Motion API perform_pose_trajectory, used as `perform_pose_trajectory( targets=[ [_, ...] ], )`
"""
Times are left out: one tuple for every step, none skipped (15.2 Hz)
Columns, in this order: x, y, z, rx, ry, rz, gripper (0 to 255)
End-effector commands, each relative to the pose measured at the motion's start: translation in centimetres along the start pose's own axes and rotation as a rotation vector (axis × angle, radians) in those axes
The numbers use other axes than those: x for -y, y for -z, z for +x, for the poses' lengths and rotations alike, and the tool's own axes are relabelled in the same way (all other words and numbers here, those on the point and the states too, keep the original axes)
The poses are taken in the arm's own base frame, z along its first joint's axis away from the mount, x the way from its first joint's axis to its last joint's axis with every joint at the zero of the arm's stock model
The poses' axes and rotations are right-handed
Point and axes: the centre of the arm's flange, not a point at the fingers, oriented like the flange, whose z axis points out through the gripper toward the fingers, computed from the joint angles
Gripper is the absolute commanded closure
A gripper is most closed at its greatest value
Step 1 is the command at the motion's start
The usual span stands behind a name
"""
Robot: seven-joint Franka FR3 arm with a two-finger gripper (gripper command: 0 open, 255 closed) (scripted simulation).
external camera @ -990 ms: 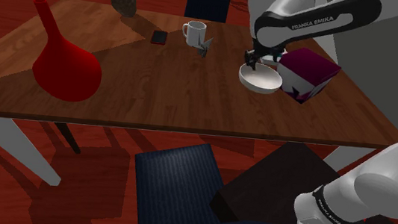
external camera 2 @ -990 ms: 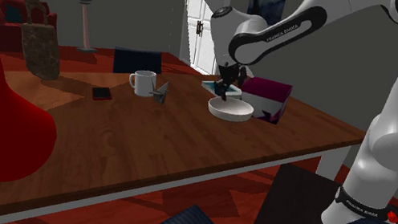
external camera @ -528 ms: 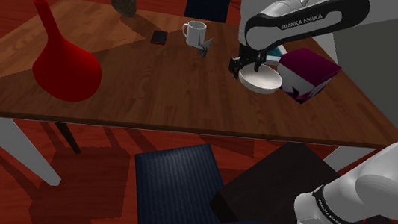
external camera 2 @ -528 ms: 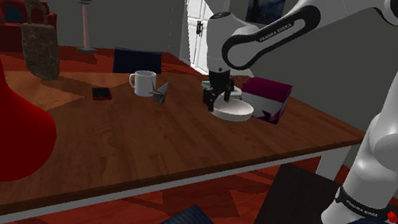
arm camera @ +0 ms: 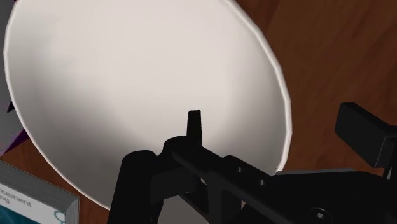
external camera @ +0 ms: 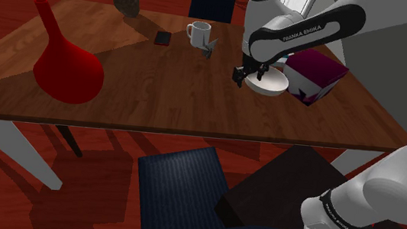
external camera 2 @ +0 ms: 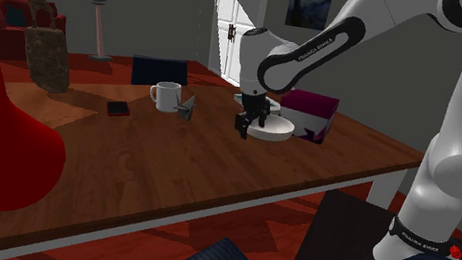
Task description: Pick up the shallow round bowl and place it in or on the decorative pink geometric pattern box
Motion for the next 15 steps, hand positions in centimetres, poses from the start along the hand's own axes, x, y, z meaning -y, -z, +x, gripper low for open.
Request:
perform_pose_trajectory(
  targets=[
    [0.0, -0.26, 0.01, 0.0, 0.0, 0.0, 0],
    [0.0, -0.26, 0.01, 0.0, 0.0, 0.0, 0],
    [0.0, -0.26, 0.01, 0.0, 0.0, 0.0, 0],
    [0.0, -0.26, 0.01, 0.0, 0.0, 0.0, 0],
    [0.0, -0.26, 0.01, 0.0, 0.0, 0.0, 0],
    [0.0, -0.26, 0.01, 0.0, 0.0, 0.0, 0],
    [0.0, -0.26, 0.01, 0.0, 0.0, 0.0, 0],
    [0.0, -0.26, 0.01, 0.0, 0.0, 0.0, 255],
    [0.0, -0.26, 0.01, 0.0, 0.0, 0.0, 255],
    [0.0, -0.26, 0.01, 0.0, 0.0, 0.0, 255],
    [0.0, -0.26, 0.01, 0.0, 0.0, 0.0, 255],
    [0.0, -0.26, 0.01, 0.0, 0.0, 0.0, 255],
    [0.01, -0.26, 0.0, 0.0, 0.0, 0.0, 255],
    [0.0, -0.26, 0.0, 0.0, 0.0, 0.0, 255],
    [0.01, -0.26, 0.01, 0.0, 0.0, 0.0, 255]
  ],
)
